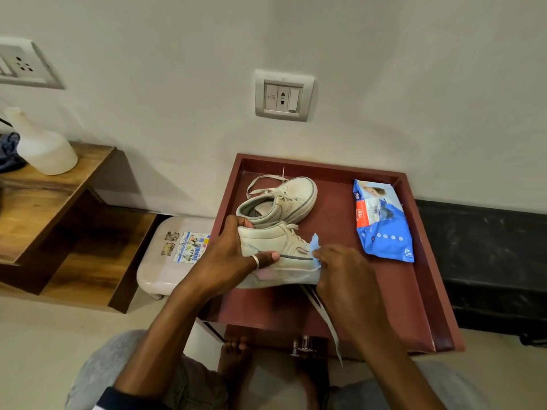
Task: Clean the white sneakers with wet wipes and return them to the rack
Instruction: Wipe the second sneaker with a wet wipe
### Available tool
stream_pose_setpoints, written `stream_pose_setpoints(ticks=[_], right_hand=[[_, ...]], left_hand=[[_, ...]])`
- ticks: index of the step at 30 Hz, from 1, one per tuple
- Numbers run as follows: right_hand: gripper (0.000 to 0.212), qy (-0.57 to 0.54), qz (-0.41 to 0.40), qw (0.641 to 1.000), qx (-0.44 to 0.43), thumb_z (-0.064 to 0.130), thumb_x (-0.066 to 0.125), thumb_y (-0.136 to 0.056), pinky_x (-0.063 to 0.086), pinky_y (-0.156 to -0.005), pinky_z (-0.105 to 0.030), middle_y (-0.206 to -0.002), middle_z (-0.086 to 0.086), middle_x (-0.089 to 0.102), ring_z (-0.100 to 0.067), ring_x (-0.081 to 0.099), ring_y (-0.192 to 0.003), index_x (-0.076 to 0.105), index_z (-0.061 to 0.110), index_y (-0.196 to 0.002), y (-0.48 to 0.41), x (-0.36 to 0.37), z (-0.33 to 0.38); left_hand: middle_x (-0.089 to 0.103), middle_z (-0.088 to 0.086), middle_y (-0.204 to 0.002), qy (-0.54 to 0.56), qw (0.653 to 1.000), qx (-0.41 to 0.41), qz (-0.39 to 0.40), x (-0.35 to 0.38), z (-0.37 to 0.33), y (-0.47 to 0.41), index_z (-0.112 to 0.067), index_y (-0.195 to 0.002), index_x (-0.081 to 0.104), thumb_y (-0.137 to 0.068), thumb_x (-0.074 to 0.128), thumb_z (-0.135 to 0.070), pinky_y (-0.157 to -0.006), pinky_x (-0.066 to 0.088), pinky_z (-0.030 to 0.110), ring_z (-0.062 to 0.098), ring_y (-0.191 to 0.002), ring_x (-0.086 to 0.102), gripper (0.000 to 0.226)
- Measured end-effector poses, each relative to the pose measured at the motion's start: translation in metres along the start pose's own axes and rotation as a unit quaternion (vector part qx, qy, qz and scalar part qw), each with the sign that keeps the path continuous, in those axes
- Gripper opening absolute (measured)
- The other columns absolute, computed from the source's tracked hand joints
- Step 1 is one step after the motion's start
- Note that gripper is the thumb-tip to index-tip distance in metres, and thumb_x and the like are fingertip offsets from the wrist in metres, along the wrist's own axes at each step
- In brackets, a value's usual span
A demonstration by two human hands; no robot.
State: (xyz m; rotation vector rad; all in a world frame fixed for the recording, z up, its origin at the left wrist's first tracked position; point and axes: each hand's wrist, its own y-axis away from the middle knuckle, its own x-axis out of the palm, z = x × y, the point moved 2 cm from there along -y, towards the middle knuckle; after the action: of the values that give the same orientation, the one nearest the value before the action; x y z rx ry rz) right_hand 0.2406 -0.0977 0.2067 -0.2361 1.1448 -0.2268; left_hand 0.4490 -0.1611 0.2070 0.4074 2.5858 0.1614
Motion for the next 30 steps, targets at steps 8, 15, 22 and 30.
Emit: stream_pose_setpoints(ticks=[8, 15, 22, 30], right_hand=[[0.009, -0.024, -0.050, 0.996, 0.067, 0.004, 0.067, -0.087, 0.054, -0.059, -0.033, -0.075, -0.009, 0.072, -0.026, 0.065, -0.067, 0.075, 0.005, -0.085, -0.011, -0.011, -0.027], [0.013, -0.030, -0.022, 0.990, 0.136, 0.010, 0.063, -0.091, 0.042, -0.060, -0.019, -0.082, -0.012, 0.073, -0.024, 0.067, -0.078, 0.075, 0.005, -0.091, -0.012, -0.025, -0.056], [0.022, -0.083, -0.015, 0.983, 0.163, 0.009, 0.064, -0.092, 0.040, -0.077, -0.012, -0.102, -0.006, 0.072, -0.008, 0.058, -0.096, 0.071, 0.008, -0.113, -0.014, -0.034, -0.061], [0.026, -0.081, 0.059, 0.979, 0.176, -0.001, 0.068, -0.082, 0.046, -0.074, -0.016, -0.095, 0.000, 0.073, -0.012, 0.065, -0.096, 0.075, 0.015, -0.100, -0.014, -0.034, -0.074]], left_hand=[[0.068, -0.010, -0.112, 0.011, 1.000, -0.023, 0.003, 0.000, 0.001, -0.001, -0.035, -0.112, 0.044, -0.071, 0.087, -0.050, -0.086, 0.060, 0.035, 0.008, -0.101, 0.068, 0.061], [0.063, -0.006, -0.108, 0.058, 0.993, -0.099, -0.021, 0.002, -0.004, 0.000, -0.022, -0.118, 0.046, -0.080, 0.083, -0.039, -0.069, 0.047, 0.019, 0.005, -0.093, 0.061, 0.056], [0.069, 0.003, -0.110, 0.103, 0.983, -0.155, 0.004, -0.006, 0.003, -0.001, -0.025, -0.117, 0.049, -0.074, 0.089, -0.030, -0.084, 0.057, 0.035, 0.020, -0.100, 0.068, 0.058], [0.069, -0.002, -0.114, 0.124, 0.983, -0.133, 0.006, -0.007, 0.000, 0.000, -0.034, -0.120, 0.051, -0.064, 0.091, -0.021, -0.095, 0.057, 0.042, 0.019, -0.103, 0.069, 0.070]])
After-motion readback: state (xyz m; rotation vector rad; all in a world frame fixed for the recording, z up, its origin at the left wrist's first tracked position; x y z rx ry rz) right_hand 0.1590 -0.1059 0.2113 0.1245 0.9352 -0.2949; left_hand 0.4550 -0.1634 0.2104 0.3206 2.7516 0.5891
